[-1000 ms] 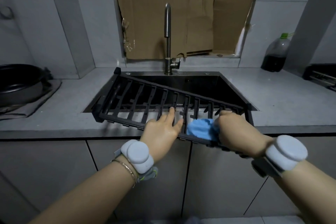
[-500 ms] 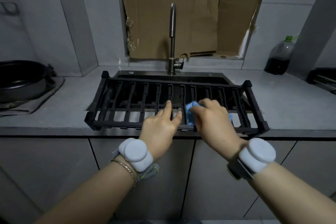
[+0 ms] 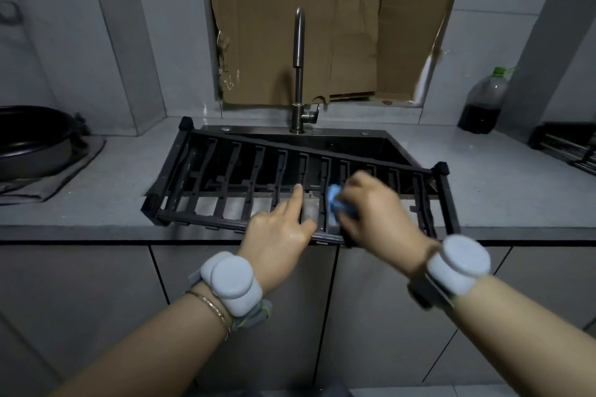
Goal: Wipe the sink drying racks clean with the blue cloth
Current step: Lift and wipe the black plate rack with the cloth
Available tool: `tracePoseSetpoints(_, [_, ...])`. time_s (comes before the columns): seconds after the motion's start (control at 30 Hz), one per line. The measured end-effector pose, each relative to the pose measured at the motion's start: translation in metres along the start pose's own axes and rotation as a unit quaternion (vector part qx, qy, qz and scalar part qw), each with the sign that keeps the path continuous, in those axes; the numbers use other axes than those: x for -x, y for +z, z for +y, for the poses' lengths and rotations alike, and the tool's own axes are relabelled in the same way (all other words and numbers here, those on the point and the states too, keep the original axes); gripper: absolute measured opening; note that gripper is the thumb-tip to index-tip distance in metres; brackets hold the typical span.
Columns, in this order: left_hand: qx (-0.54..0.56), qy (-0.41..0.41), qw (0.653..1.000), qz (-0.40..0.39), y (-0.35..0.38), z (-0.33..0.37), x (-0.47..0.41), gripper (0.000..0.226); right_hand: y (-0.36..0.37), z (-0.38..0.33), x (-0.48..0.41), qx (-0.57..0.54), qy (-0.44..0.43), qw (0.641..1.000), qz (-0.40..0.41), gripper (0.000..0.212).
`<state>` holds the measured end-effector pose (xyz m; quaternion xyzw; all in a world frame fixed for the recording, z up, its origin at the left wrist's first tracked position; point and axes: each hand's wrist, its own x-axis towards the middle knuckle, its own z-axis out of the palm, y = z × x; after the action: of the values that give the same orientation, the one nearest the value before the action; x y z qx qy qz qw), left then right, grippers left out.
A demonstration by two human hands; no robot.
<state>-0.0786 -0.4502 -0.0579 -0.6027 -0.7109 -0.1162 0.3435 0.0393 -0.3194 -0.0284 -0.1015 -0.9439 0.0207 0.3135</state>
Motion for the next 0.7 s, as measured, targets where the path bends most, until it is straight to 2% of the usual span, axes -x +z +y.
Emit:
tracePoseSetpoints(0.07, [-0.009,0.001,1.0,-0.018,-0.001,-0.001,0.001,0.02,-0.002,-0.009,0.014,-0.015,-0.035,0.998,-0.056,0.01])
tracePoseSetpoints(0.1, [-0.006,-0.001,1.0,-0.022,-0.002,0.001,0.001,0.023,-0.005,-0.007,0.01,-0.017,-0.051,0.996,-0.067,0.01])
tracePoseSetpoints(0.17, [0.016,-0.012,0.999,-0.027,-0.003,0.01,0.0,0.036,-0.011,0.005,-0.007,0.005,-0.053,0.998,-0.013,0.006])
tracePoseSetpoints(0.23, [0.04,-0.007,0.999,-0.028,-0.007,0.018,-0.002,0.04,-0.014,0.022,-0.029,0.021,0.005,0.997,0.069,0.012])
tracePoseSetpoints(0.3, [0.048,0.004,0.998,-0.029,-0.012,0.018,-0.006,0.041,-0.014,0.026,-0.038,0.032,0.052,0.994,0.095,0.011])
tracePoseSetpoints(0.37, [0.04,0.0,0.999,-0.037,-0.014,0.011,-0.009,0.043,-0.011,0.018,-0.031,0.028,0.041,0.997,0.055,0.016])
tracePoseSetpoints(0.47, [0.036,-0.02,0.997,-0.065,-0.009,0.006,-0.007,0.047,-0.004,0.003,-0.004,0.039,-0.053,0.998,-0.024,0.025])
tracePoseSetpoints(0.53, [0.039,-0.023,0.996,-0.073,-0.007,0.011,-0.004,0.047,-0.005,0.01,-0.004,0.038,-0.069,0.996,-0.043,0.025])
tracePoseSetpoints(0.6, [0.053,-0.012,0.996,-0.074,-0.007,0.019,-0.004,0.044,-0.011,0.021,-0.013,0.025,-0.027,0.999,0.001,0.023])
tracePoseSetpoints(0.7, [0.063,-0.003,0.996,-0.058,-0.011,0.021,-0.005,0.045,-0.03,0.034,-0.024,0.02,0.082,0.992,0.096,0.023])
